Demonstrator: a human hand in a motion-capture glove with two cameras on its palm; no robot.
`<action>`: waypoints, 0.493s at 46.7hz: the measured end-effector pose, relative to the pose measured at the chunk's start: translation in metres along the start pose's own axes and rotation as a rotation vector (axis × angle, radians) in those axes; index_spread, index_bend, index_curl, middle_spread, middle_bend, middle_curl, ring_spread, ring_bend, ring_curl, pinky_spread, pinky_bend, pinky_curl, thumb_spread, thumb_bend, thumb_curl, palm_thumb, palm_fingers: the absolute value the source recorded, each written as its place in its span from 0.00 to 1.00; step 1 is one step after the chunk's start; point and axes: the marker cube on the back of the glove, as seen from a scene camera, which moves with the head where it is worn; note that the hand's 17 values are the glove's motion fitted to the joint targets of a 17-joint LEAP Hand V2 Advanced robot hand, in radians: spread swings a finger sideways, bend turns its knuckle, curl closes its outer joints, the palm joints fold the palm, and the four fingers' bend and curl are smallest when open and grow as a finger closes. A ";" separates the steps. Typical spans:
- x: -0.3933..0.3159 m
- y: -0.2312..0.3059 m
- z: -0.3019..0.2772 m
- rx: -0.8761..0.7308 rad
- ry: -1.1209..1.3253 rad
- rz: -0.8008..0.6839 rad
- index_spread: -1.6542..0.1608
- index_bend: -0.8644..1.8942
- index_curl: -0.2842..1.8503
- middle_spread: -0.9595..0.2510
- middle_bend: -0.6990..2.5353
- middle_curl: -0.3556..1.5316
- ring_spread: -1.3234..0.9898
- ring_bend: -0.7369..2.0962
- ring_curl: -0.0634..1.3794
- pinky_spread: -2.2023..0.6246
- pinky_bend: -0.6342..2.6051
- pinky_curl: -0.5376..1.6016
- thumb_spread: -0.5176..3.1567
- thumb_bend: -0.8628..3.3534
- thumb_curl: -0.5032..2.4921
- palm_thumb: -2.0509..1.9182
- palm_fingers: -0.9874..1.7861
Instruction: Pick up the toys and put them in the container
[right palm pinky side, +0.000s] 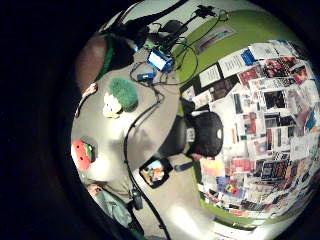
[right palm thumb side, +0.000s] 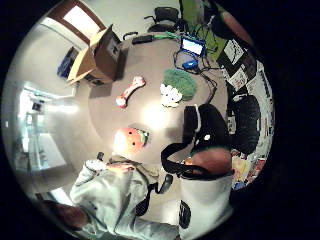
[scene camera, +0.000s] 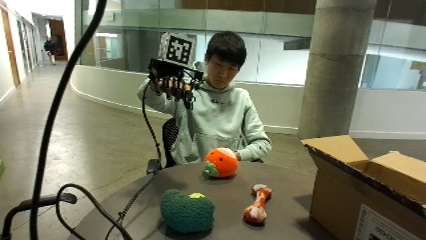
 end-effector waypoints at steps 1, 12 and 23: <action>0.000 0.000 0.000 -0.003 -0.001 -0.003 0.86 0.38 0.14 0.77 0.30 0.21 0.55 0.37 0.08 0.78 0.32 0.28 0.25 0.25 0.18 0.58 0.54; -0.008 -0.015 0.004 -0.021 -0.017 -0.017 0.79 0.37 0.19 0.74 0.31 0.26 0.51 0.40 0.14 0.77 0.35 0.34 0.44 0.28 0.21 0.59 0.51; -0.014 -0.030 0.017 -0.107 -0.101 -0.047 0.77 0.38 0.21 0.73 0.31 0.29 0.50 0.42 0.15 0.77 0.36 0.36 0.52 0.28 0.24 0.58 0.49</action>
